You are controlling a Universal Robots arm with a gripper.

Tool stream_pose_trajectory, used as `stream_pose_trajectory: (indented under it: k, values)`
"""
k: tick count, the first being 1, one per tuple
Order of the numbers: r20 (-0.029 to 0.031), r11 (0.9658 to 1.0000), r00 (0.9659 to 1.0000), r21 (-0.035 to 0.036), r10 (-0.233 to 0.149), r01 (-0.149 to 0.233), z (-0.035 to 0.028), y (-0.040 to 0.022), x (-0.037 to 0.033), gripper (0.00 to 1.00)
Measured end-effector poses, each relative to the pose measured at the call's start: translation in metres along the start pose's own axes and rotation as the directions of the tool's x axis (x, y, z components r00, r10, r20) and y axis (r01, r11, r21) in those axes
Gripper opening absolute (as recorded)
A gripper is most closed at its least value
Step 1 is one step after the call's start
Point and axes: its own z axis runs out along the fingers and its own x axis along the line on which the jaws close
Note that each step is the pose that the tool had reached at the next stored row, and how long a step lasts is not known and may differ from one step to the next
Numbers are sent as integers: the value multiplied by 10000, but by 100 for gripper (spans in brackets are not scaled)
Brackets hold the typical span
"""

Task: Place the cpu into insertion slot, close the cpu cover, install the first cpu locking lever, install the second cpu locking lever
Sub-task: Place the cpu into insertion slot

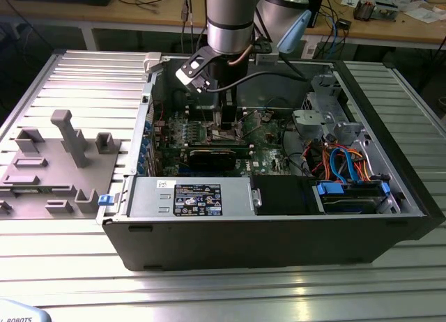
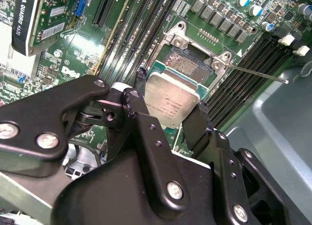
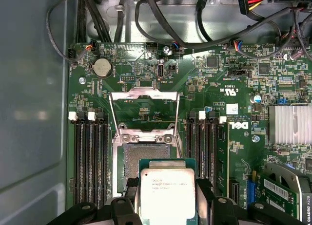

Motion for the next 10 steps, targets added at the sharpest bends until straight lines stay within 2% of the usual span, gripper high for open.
stream_pose_trajectory:
  k: [10]
  values:
    - [0, 10000, 10000, 0, 0, 0, 17, -1, 0, 55]
